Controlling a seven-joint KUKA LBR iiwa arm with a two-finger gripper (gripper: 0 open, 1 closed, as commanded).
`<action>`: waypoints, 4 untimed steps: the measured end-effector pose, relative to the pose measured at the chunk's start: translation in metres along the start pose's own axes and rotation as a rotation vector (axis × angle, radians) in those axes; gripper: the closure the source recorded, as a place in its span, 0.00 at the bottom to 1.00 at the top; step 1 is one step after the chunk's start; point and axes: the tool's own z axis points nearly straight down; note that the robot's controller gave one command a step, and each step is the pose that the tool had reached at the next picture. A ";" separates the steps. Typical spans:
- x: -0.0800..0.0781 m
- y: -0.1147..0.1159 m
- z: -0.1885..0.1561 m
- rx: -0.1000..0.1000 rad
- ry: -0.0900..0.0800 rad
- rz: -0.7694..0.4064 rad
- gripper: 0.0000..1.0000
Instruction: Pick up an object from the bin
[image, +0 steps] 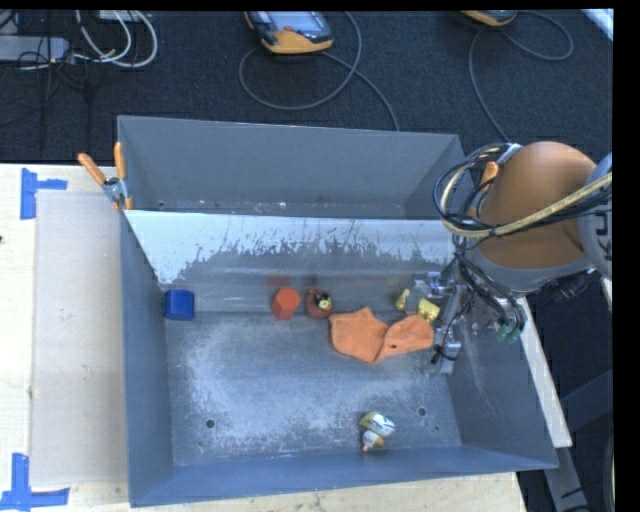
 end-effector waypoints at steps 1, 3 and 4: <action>-0.001 0.000 -0.005 0.001 -0.007 -0.002 0.00; -0.024 0.031 0.073 0.000 -0.006 -0.072 0.00; -0.040 0.018 0.098 0.000 -0.009 -0.087 0.00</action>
Offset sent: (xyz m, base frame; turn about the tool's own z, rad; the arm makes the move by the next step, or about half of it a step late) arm 0.0403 0.0253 -0.0933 -0.2540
